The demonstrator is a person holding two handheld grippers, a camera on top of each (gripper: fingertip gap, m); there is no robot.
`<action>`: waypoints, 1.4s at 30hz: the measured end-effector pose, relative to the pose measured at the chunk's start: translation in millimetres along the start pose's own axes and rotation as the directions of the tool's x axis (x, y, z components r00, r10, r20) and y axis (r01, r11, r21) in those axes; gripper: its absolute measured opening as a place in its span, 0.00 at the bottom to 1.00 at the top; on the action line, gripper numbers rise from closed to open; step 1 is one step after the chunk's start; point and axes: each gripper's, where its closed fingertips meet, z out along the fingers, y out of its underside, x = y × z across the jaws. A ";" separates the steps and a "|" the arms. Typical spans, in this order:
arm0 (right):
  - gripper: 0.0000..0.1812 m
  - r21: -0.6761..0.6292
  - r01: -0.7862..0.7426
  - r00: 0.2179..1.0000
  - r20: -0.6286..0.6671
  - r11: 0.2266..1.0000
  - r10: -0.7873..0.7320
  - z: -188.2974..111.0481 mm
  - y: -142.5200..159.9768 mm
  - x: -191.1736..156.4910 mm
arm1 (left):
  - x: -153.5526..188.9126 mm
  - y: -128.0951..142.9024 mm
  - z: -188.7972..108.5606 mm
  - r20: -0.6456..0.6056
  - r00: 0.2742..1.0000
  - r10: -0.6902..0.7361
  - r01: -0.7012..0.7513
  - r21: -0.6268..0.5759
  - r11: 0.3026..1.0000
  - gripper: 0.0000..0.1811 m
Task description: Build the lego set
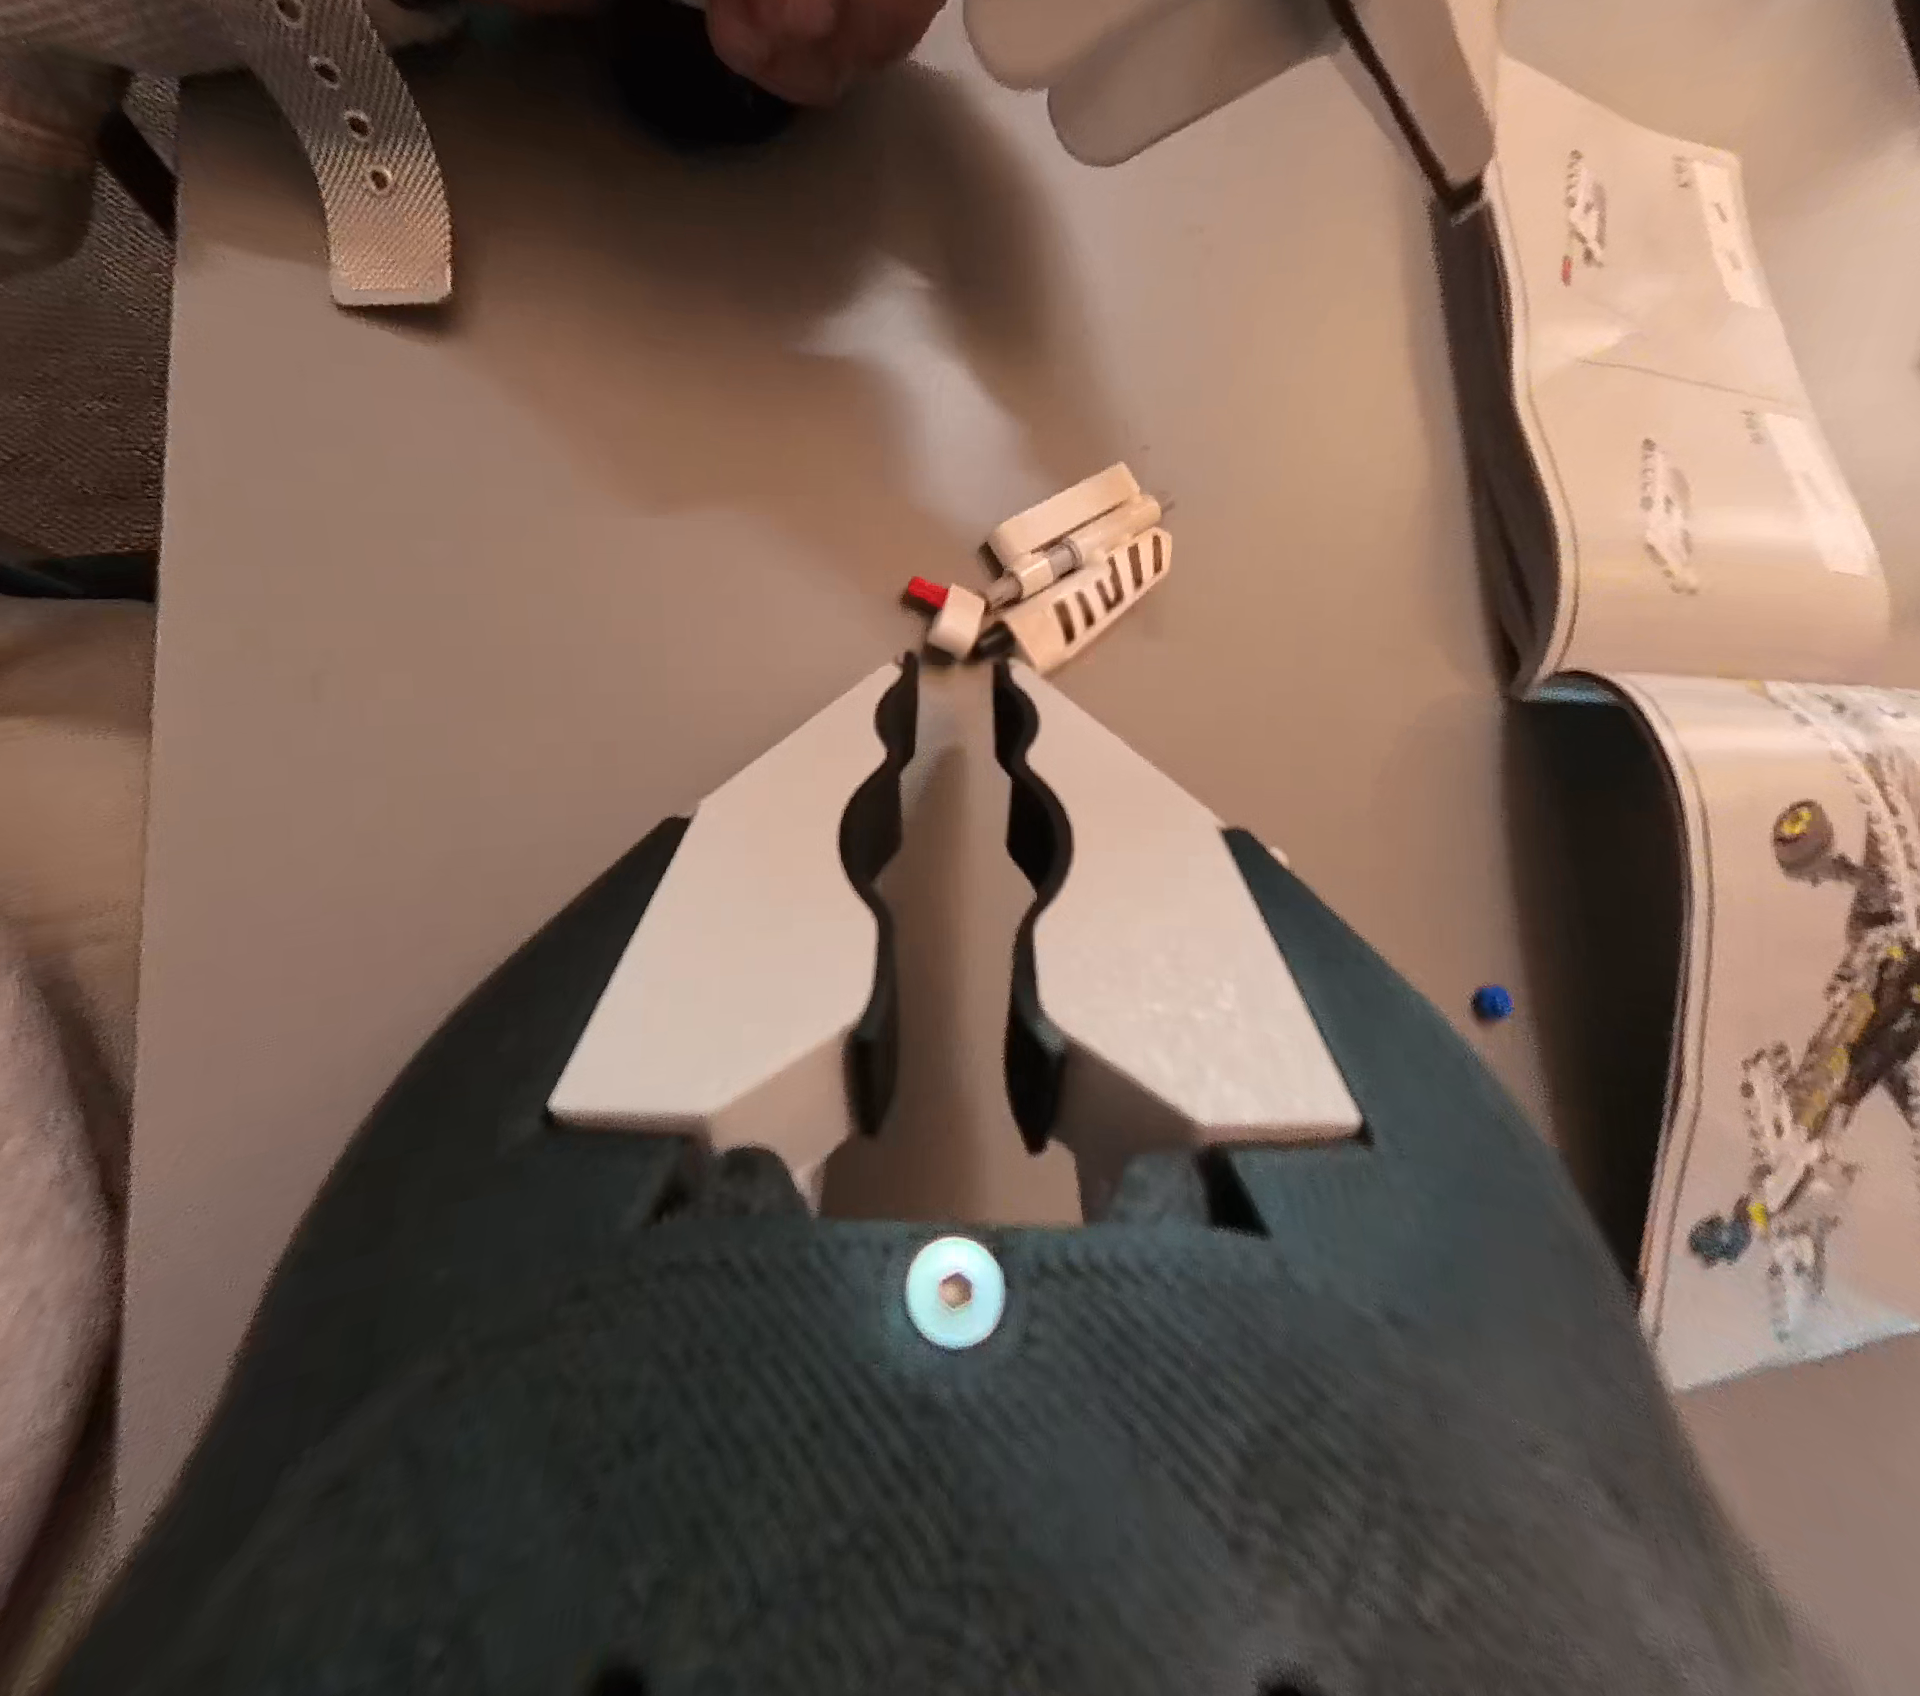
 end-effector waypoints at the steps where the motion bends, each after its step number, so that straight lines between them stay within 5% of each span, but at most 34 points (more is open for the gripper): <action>1: 0.08 -0.010 -0.005 1.000 -0.010 1.000 0.005 -2.3 4.0 -0.2 | 0.1 0.2 0.2 -0.001 1.000 -0.001 0.001 -0.001 1.000 0.10; 8: 0.08 -0.006 -0.063 0.996 -0.059 0.998 0.062 -14.1 17.4 -7.7 | -1.0 1.1 0.9 0.007 1.000 -0.003 0.003 -0.007 1.000 0.10; 16: 0.07 0.019 -0.116 0.991 -0.070 0.993 0.118 3.8 -0.7 -13.9 | -0.8 8.8 5.6 0.004 1.000 -0.017 0.017 -0.057 0.998 0.10; 27: 0.01 -0.053 -0.124 0.970 -0.216 0.991 0.110 6.7 13.2 11.9 | -3.6 17.8 10.5 0.036 0.999 -0.009 0.013 -0.117 0.993 0.10; 36: 0.06 0.017 -0.173 0.981 -0.092 0.985 0.174 3.3 1.5 -1.0 | -7.8 21.3 11.8 0.055 0.998 -0.033 0.040 -0.138 0.990 0.10; 42: 0.02 -0.029 -0.165 0.977 -0.145 0.986 0.159 9.8 7.5 6.2 | -13.7 35.0 15.5 0.117 0.993 -0.019 0.045 -0.222 0.974 0.10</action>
